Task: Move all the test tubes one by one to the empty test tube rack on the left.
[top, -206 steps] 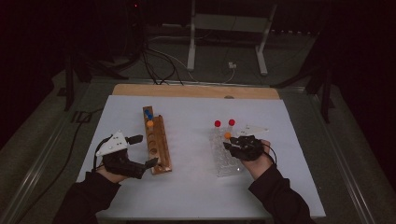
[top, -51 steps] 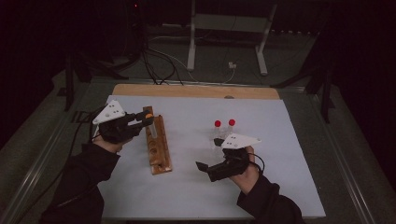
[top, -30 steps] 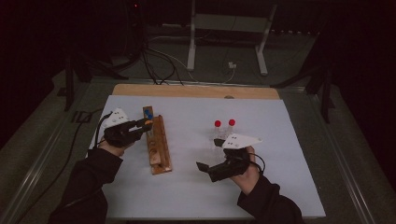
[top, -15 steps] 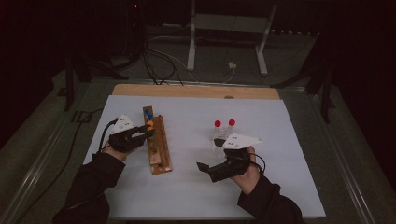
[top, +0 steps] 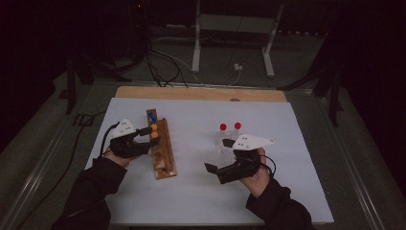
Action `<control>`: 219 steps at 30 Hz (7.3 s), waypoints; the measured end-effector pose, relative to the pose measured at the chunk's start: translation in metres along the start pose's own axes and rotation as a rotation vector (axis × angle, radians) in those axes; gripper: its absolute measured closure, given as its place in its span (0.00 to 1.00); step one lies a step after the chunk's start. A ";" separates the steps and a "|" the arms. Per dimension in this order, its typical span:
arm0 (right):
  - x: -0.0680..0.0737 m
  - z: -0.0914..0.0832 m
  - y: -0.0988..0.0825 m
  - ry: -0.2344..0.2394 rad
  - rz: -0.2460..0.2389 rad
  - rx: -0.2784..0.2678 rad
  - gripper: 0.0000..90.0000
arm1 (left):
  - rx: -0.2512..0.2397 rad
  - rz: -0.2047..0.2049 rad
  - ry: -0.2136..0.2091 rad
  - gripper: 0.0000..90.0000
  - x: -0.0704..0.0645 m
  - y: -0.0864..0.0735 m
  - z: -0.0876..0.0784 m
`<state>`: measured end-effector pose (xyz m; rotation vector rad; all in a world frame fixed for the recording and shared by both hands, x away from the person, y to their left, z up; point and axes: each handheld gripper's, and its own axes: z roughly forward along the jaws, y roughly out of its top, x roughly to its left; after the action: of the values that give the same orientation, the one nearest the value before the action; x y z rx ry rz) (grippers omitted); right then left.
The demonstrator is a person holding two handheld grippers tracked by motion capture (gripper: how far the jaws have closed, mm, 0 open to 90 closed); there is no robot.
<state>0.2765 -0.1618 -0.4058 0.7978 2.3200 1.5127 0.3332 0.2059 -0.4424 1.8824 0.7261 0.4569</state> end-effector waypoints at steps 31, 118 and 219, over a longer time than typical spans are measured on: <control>-0.116 -0.004 -0.043 -0.275 0.126 0.131 0.53 | -0.042 -0.008 -0.196 0.02 -0.042 0.004 -0.027; -0.018 0.018 -0.004 -0.022 -0.069 0.166 0.84 | -0.016 0.028 -0.279 0.02 -0.056 0.020 -0.005; -0.007 0.016 -0.007 0.056 0.000 0.035 0.00 | -0.084 0.096 -0.099 0.80 -0.021 0.061 -0.033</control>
<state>0.2885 -0.1557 -0.4198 0.7743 2.3928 1.5167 0.3145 0.1964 -0.3729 1.8525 0.5446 0.4447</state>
